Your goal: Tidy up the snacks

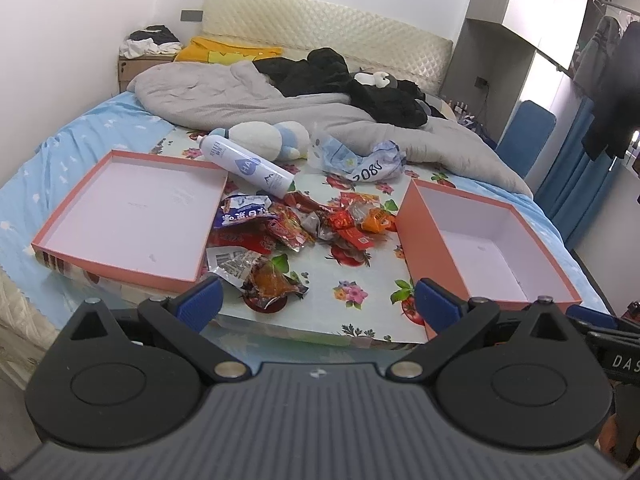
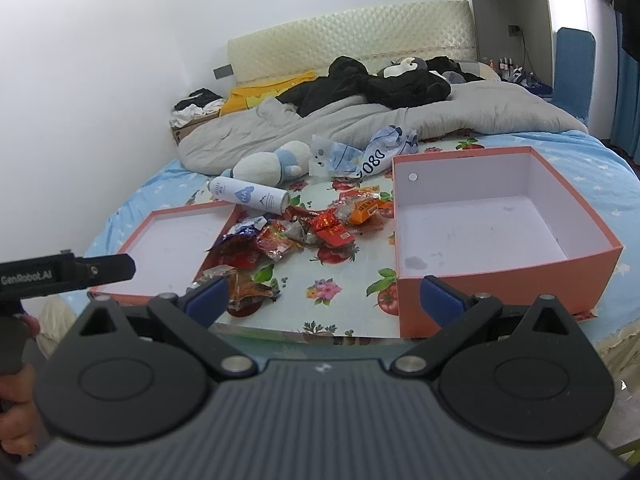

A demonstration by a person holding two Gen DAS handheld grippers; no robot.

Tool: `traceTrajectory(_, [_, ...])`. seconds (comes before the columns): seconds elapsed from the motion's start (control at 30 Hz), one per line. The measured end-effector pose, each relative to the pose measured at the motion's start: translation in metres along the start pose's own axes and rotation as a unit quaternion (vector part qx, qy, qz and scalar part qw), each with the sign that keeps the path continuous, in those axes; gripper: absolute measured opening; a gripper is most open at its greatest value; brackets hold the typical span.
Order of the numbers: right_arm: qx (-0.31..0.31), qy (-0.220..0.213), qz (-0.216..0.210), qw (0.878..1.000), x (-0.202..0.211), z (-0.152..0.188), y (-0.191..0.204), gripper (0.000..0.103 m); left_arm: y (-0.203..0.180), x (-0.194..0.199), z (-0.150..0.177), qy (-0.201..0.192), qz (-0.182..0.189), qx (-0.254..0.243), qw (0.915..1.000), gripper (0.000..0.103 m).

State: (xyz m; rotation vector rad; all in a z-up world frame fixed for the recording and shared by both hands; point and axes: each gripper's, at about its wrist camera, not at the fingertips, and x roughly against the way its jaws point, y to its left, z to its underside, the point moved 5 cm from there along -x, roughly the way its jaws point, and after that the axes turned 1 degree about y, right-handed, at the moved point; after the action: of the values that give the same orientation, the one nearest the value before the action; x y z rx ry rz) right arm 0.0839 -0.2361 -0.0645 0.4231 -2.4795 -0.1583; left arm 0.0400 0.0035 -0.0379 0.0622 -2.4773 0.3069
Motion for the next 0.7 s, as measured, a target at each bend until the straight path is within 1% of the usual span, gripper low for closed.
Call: traceTrajectory(0.7, [0.002, 0.001, -0.002, 1.0, -0.0008, 0.0002, 0.0024, 0.103, 0.0027, -0.0073, 0.0033, 0.006, 0.007, 0.007, 0.9999, 0.103])
